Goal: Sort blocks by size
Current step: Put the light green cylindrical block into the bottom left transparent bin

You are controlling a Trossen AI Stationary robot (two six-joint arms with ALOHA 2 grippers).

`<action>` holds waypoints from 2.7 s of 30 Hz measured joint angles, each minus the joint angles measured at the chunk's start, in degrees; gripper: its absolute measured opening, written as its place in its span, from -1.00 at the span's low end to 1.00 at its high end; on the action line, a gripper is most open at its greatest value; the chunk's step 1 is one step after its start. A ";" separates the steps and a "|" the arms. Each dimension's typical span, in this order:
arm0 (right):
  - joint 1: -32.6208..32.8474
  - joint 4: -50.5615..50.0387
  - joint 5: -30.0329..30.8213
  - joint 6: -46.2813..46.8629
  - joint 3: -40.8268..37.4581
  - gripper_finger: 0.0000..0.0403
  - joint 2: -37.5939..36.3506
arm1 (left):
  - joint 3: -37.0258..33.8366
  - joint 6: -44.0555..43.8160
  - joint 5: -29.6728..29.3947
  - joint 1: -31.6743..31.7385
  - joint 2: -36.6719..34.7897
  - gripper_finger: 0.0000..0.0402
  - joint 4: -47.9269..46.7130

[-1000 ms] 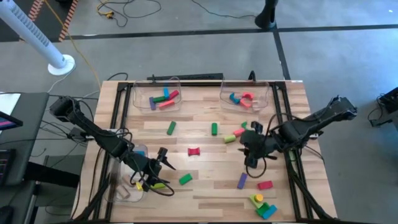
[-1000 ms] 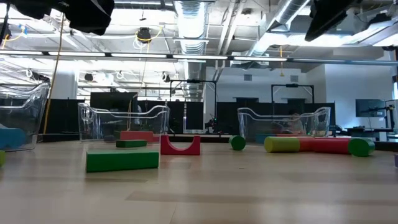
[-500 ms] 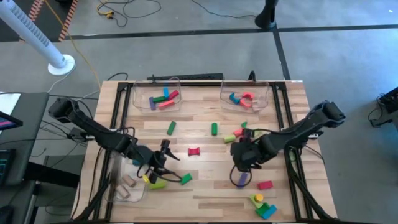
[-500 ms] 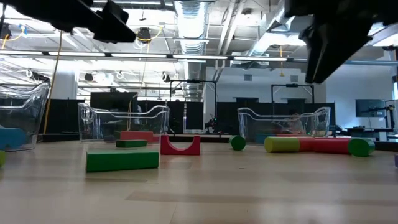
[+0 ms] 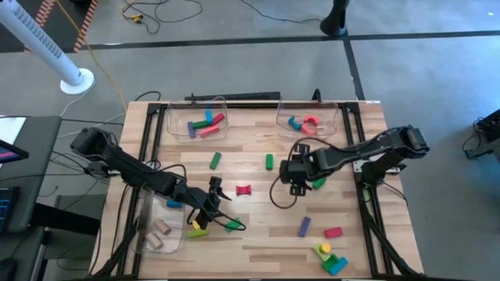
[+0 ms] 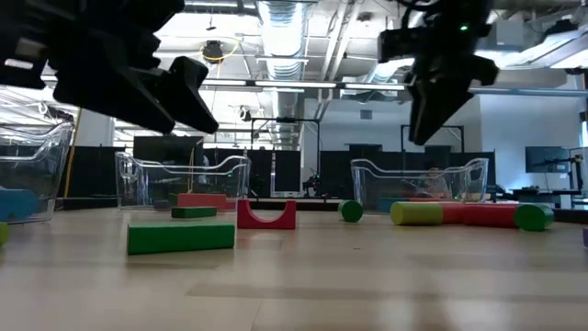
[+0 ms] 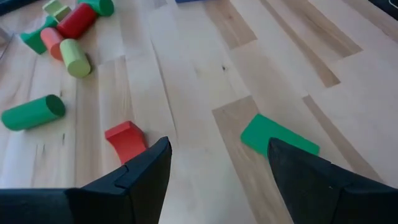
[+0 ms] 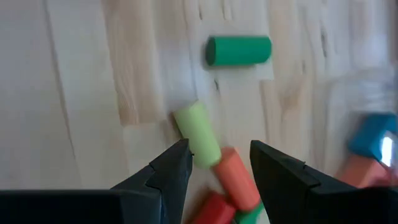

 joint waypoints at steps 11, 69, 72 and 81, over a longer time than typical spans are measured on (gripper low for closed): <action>-8.02 5.95 -8.33 -8.05 -3.81 -0.02 -0.01 | 0.00 1.35 0.03 -0.02 0.96 0.29 3.06; -9.42 31.60 -13.56 -6.88 -21.10 -0.13 6.45 | 0.00 -0.50 0.04 -0.07 0.92 0.29 8.12; -9.05 31.29 -13.62 -5.76 -21.26 -0.13 5.05 | 0.00 -0.57 0.04 -0.07 0.92 0.29 8.04; -5.41 32.89 -15.14 -0.33 -21.57 -0.15 -3.41 | 0.00 4.89 -6.00 0.24 0.92 0.29 10.21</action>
